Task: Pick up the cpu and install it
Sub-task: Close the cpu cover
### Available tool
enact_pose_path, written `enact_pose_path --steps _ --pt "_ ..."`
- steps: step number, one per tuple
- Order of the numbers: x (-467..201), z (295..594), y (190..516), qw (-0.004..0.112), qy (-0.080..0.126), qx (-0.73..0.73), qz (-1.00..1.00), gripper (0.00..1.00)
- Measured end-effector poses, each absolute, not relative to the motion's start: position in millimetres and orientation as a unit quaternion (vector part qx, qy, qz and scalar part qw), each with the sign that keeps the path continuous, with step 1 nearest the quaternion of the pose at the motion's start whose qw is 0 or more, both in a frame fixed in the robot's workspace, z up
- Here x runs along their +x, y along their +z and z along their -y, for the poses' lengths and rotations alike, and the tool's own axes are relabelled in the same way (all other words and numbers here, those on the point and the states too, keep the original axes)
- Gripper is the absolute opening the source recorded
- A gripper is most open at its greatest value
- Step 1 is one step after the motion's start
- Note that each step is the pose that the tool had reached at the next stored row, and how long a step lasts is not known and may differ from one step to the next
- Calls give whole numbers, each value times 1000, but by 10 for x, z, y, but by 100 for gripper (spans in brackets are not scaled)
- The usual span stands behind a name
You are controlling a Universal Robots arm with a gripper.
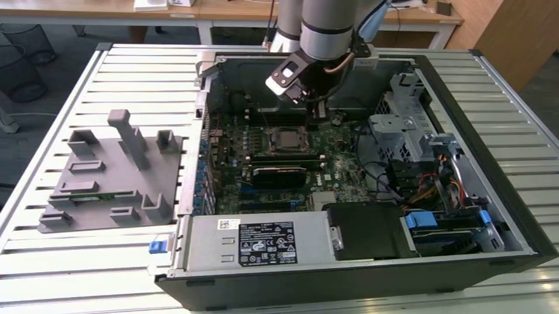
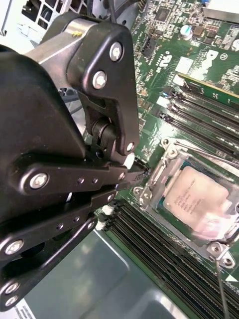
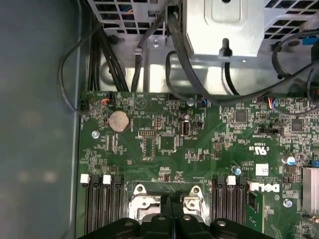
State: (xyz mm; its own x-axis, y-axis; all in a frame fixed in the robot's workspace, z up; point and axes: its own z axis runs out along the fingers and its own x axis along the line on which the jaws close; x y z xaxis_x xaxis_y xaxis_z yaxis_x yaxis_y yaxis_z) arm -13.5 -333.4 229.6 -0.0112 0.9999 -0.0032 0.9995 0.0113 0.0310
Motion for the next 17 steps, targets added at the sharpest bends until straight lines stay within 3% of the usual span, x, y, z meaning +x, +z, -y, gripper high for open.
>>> enact_pose_path --steps 17 --pt "-470 3334 2218 12 10 703 -711 11"
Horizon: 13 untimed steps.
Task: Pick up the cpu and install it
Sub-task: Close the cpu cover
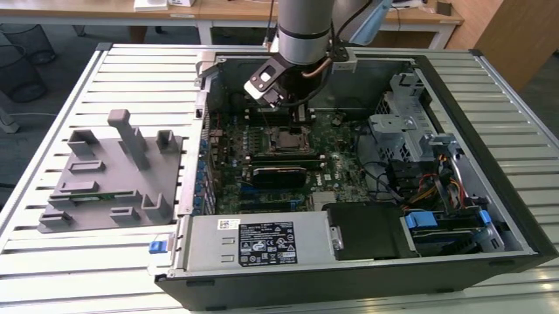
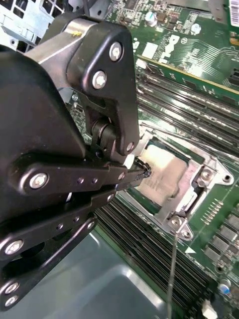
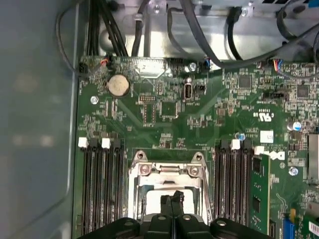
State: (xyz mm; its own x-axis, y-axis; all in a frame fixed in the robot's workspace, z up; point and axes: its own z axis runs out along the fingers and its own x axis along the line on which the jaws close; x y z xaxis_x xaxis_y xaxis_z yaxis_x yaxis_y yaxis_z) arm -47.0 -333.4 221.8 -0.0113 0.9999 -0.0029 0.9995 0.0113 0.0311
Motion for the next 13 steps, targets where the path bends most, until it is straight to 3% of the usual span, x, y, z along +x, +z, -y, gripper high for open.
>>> enact_pose_path --steps 13 --pt "-758 3332 2156 11 11 703 -711 11"
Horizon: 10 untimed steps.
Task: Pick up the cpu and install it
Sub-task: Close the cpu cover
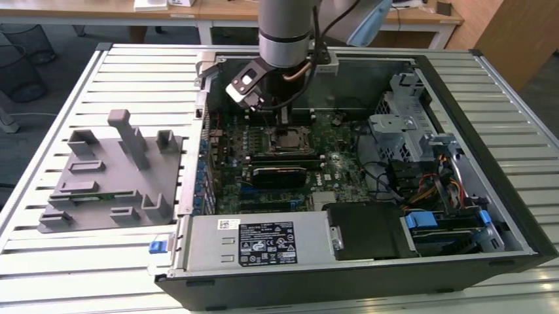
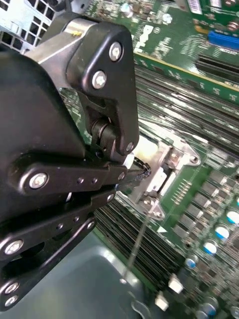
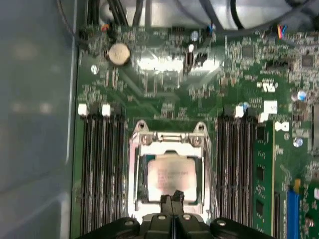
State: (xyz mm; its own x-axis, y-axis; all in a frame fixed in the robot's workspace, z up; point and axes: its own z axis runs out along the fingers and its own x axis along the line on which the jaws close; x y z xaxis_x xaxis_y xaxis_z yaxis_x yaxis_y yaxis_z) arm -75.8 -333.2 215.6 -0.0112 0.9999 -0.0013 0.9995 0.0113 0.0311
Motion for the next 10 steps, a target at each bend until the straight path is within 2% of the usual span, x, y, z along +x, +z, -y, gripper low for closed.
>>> enact_pose_path --steps 10 --pt "-798 3327 2039 11 11 703 -711 11"
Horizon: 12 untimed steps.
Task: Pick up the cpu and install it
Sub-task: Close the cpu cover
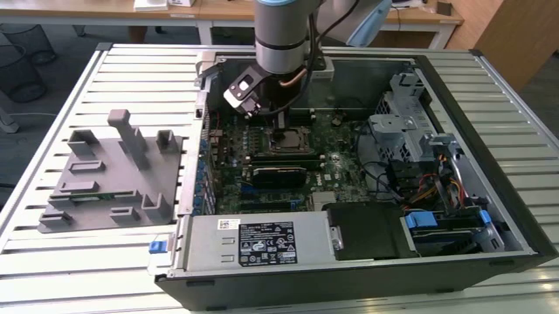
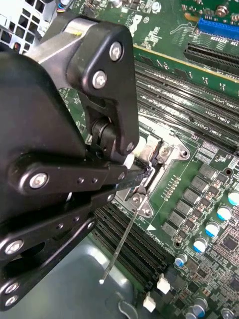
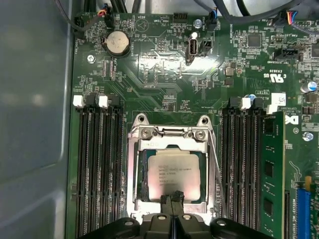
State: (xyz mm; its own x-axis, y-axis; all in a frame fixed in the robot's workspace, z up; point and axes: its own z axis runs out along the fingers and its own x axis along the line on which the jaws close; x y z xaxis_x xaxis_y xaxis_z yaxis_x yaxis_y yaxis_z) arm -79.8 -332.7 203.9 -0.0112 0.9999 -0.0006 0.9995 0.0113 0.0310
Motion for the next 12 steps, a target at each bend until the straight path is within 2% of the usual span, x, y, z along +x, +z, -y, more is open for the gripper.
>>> enact_pose_path --steps 12 --pt "-767 3327 1987 10 12 703 -711 11"
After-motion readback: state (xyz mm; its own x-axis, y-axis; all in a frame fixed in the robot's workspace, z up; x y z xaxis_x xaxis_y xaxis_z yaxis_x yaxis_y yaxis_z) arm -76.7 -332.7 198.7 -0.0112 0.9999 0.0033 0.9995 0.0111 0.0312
